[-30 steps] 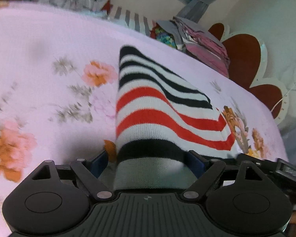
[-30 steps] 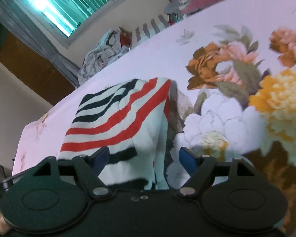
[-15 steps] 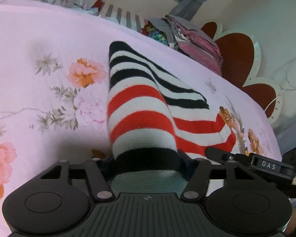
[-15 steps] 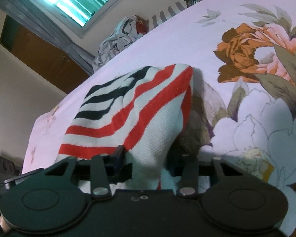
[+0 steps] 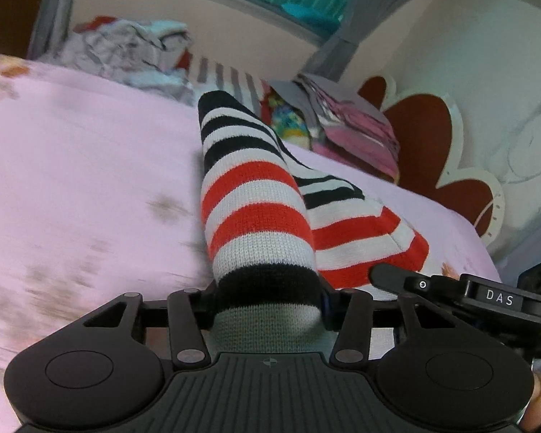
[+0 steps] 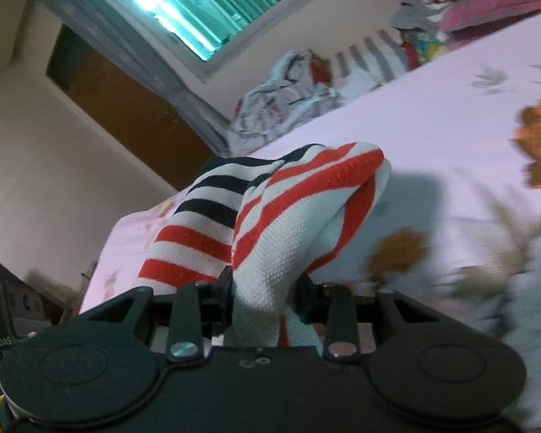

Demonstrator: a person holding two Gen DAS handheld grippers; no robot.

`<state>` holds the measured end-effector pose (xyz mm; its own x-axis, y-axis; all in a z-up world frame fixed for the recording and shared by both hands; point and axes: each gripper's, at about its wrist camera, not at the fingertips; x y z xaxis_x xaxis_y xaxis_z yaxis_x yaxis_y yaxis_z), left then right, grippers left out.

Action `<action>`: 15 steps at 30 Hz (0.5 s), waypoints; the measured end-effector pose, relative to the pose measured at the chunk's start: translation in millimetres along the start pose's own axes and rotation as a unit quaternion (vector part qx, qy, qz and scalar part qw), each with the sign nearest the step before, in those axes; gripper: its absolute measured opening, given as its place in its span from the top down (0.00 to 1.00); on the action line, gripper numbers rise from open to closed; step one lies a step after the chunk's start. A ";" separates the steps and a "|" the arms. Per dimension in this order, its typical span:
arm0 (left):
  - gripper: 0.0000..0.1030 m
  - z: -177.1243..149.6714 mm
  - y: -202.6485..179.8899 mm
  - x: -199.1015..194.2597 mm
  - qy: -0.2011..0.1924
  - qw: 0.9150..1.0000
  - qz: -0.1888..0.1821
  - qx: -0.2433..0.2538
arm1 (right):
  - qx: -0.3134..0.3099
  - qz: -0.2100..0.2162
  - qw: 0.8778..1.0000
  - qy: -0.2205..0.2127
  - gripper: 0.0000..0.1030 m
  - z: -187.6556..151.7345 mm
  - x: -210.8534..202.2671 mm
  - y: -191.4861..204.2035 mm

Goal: Fold small clothes

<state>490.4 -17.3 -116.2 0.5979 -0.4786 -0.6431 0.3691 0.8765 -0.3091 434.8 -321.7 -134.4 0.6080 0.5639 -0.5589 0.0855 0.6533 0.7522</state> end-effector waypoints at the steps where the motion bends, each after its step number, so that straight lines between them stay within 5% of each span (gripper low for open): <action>1: 0.53 0.7 13.5 -9.2 -0.003 1.000 0.004 0.000 | -0.004 0.003 1.000 0.002 0.68 -6.6 8.8 12.9; 15: 0.53 -8.6 237.1 -89.6 -0.010 0.999 0.039 0.002 | 0.010 0.009 1.000 0.019 0.69 -107.3 165.0 143.2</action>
<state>518.2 233.9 -137.9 0.6392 -0.4098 -0.6508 0.3233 0.9110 -0.2562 462.7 -80.9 -156.3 0.5796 0.5945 -0.5574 0.0908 0.6326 0.7692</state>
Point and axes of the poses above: each gripper's, at about its wrist camera, not at the fingertips, and x roughly the way its jaws point, y to its left, z to its top, and after that the axes turned 12 degrees about x, right-handed
